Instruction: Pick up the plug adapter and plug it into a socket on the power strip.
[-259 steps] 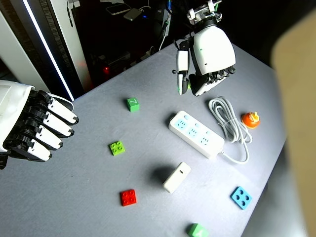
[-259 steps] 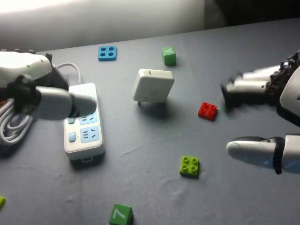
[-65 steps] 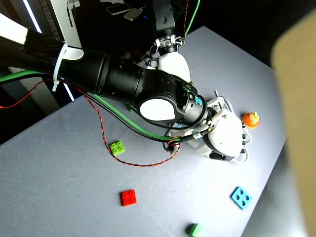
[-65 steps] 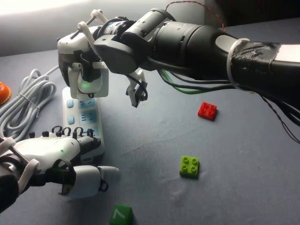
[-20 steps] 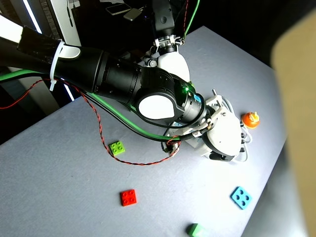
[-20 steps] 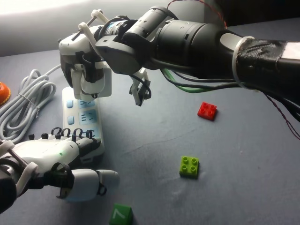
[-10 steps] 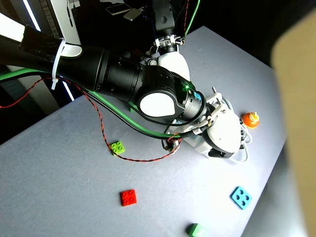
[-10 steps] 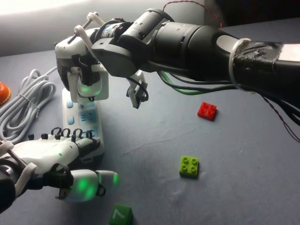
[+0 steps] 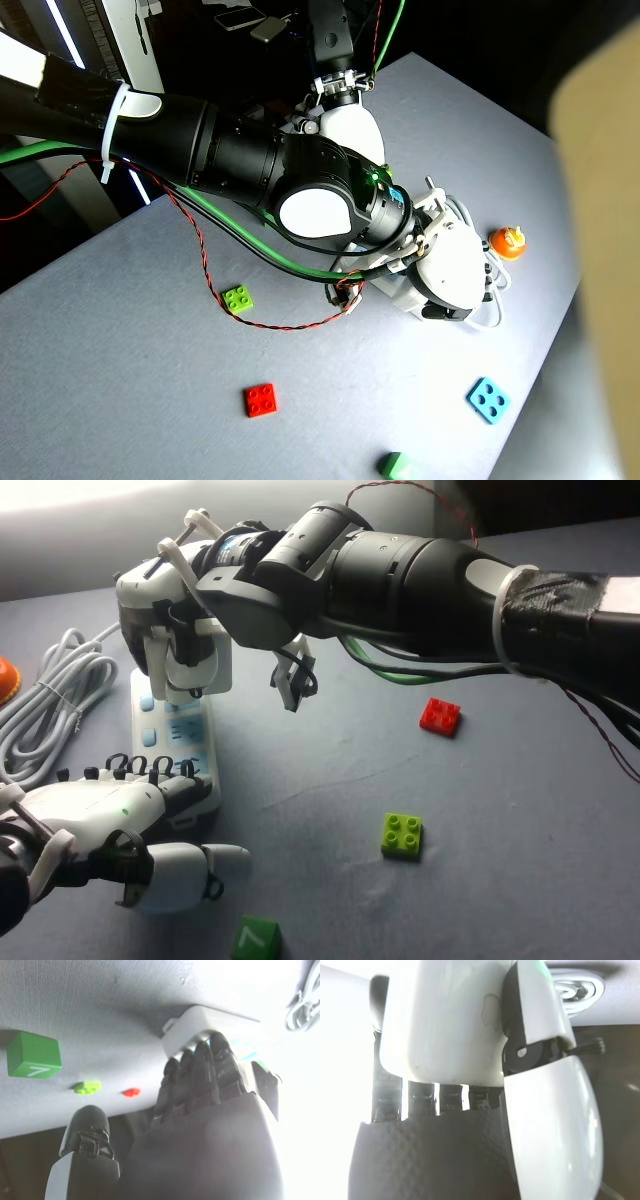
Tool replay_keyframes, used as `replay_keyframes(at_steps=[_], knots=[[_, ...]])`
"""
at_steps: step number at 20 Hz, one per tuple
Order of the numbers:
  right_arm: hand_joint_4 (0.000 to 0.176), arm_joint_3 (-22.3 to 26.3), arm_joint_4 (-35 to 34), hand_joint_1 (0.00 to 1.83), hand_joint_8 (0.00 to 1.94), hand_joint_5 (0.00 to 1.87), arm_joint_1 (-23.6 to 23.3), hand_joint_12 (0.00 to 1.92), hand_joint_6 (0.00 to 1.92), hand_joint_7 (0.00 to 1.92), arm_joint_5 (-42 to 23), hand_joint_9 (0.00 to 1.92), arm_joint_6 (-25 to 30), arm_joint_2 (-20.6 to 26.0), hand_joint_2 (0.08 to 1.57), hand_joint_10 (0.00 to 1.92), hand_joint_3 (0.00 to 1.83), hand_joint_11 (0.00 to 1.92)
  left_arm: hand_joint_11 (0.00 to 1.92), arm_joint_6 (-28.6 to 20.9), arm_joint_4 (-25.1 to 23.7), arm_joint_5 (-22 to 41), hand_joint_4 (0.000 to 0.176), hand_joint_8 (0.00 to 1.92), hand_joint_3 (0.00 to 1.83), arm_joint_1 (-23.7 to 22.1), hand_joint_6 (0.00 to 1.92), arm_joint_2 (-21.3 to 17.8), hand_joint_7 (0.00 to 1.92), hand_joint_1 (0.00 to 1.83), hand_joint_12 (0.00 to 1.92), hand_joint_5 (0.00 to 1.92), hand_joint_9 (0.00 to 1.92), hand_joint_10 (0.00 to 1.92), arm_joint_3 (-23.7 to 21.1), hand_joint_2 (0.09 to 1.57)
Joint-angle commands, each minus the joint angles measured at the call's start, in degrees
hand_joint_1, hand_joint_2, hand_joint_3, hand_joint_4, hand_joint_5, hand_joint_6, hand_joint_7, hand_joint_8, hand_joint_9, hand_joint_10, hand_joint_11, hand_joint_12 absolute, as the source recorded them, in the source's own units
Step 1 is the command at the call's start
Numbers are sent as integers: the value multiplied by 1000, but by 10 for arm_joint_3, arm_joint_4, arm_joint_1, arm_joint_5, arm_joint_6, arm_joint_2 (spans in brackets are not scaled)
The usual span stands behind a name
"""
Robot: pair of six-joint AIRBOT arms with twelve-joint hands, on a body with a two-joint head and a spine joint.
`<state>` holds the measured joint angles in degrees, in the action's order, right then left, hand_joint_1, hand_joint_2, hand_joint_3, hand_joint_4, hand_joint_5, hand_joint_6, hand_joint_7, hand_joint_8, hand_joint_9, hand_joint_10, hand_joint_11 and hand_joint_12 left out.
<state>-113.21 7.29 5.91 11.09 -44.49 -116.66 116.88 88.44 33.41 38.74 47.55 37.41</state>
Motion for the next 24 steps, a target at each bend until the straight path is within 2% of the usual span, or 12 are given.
replay_keyframes(at_steps=[1, 5, 7, 9, 13, 17, 20, 24], knots=[[0, 4, 1, 1372, 1044, 860, -2, 1507, 973, 966, -52, 896, 1, 0, 1133, 1319, 1, 770, 0, -6, 49, -19, 0, 4, 1, 11, 4, 0, 187, 0, 379, 129, 167, 7, -3, 1261], [0, 4, 7, 1374, 1021, 863, -1, 1487, 957, 984, -52, 904, 2, -4, 1129, 1301, 0, 781, 0, -6, 49, -19, 0, 0, 0, 14, 3, 0, 146, 0, 320, 102, 128, 0, -4, 1256], [0, 4, 10, 1375, 1011, 892, 1, 1468, 925, 987, -52, 905, 2, -4, 1124, 1296, 0, 780, 0, -6, 49, -17, 0, 6, 0, 14, 5, 0, 175, 0, 379, 127, 150, 5, -4, 1260], [0, 4, 12, 1374, 1014, 887, 2, 1506, 937, 984, -52, 898, 2, -3, 1126, 1307, 0, 747, 0, -6, 49, -15, 0, 1, 0, 14, 2, 0, 140, 0, 328, 99, 123, 2, -3, 1261], [0, 4, 15, 1376, 1019, 895, 4, 1491, 920, 980, -52, 913, 2, -2, 1123, 1291, 0, 779, 0, -3, 48, -21, 0, 5, 1, 18, 4, 0, 163, 0, 396, 118, 153, 7, -1, 1261], [0, 2, 25, 1377, 1004, 909, 5, 1497, 908, 993, -56, 913, 4, 0, 1119, 1285, 0, 788, 0, 3, 48, -22, 0, 5, 0, 18, 3, -1, 164, 0, 371, 108, 157, 6, -4, 1260], [0, 2, 27, 1372, 1071, 872, 7, 1509, 941, 959, -55, 886, 4, 0, 1135, 1332, 0, 779, 0, 19, 48, -30, 0, 3, 0, 18, 2, -2, 164, 0, 378, 111, 150, 3, -2, 1262], [0, 2, 36, 1371, 1056, 854, 10, 1516, 967, 961, -54, 890, 4, -5, 1137, 1332, 0, 767, 0, 22, 48, -33, 0, 3, 1, 19, 5, -2, 172, 0, 407, 127, 163, 5, -2, 1264]])
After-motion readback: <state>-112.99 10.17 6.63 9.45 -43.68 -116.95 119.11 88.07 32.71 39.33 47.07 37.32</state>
